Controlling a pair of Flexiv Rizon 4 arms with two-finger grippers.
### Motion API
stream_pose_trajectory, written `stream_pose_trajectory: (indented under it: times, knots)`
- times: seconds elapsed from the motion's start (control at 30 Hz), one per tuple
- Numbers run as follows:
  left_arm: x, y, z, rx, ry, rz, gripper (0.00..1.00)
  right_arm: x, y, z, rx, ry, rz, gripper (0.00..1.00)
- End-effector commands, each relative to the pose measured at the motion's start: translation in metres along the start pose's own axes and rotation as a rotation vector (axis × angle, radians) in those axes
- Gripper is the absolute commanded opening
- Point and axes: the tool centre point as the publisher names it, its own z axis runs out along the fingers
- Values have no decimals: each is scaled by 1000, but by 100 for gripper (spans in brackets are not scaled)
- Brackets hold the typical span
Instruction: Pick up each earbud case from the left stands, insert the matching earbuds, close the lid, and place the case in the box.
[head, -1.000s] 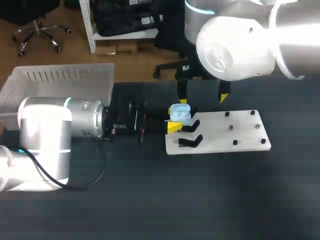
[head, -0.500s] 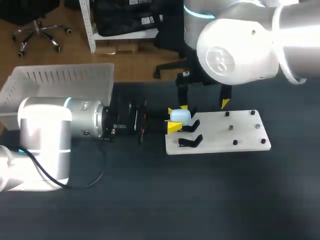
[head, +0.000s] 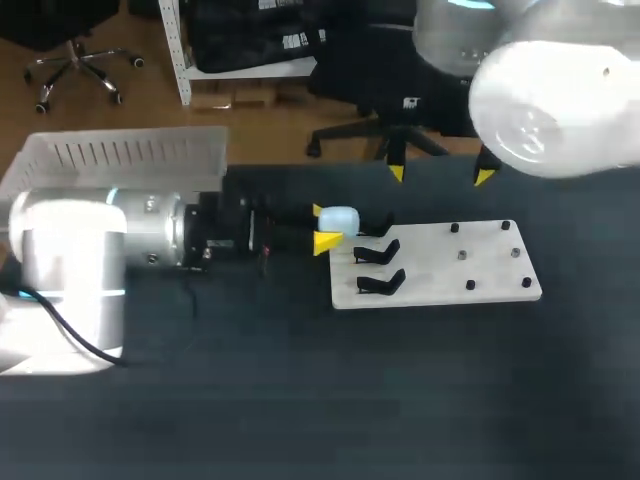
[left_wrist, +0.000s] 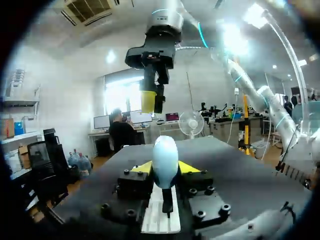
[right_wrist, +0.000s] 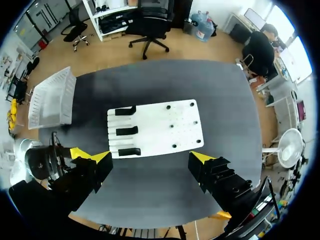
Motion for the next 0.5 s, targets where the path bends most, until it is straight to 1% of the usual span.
stream_pose_trajectory:
  times: [0.03,0.1,0.13,0.17,0.2,0.23,0.27,0.37,0.43,0.5]
  knots:
    - [-10,7,-56,-148,65,-2,0,10,-10,0,-23,-131,4,100]
    - [-10,21,-78,-212,91,1,0,10,-10,0,-23,-131,4,100]
    - [-11,32,-93,-259,103,3,0,10,-10,0,-23,-131,4,100]
    - [-11,39,-103,-289,108,1,0,10,-10,0,-23,-131,4,100]
    - [-11,52,-119,-348,128,7,0,10,-10,0,-23,-131,4,100]
    - [-11,59,-128,-377,135,8,0,10,-10,0,-23,-131,4,100]
    - [-11,71,-142,-425,140,8,0,10,-10,0,-23,-131,4,100]
    - [-12,91,-165,-519,157,1,0,10,-10,0,-23,-131,4,100]
    - [-7,111,-189,-612,164,-28,0,10,-10,0,-23,-131,4,100]
    - [-4,122,-202,-659,170,-46,0,10,-10,0,-23,-131,4,100]
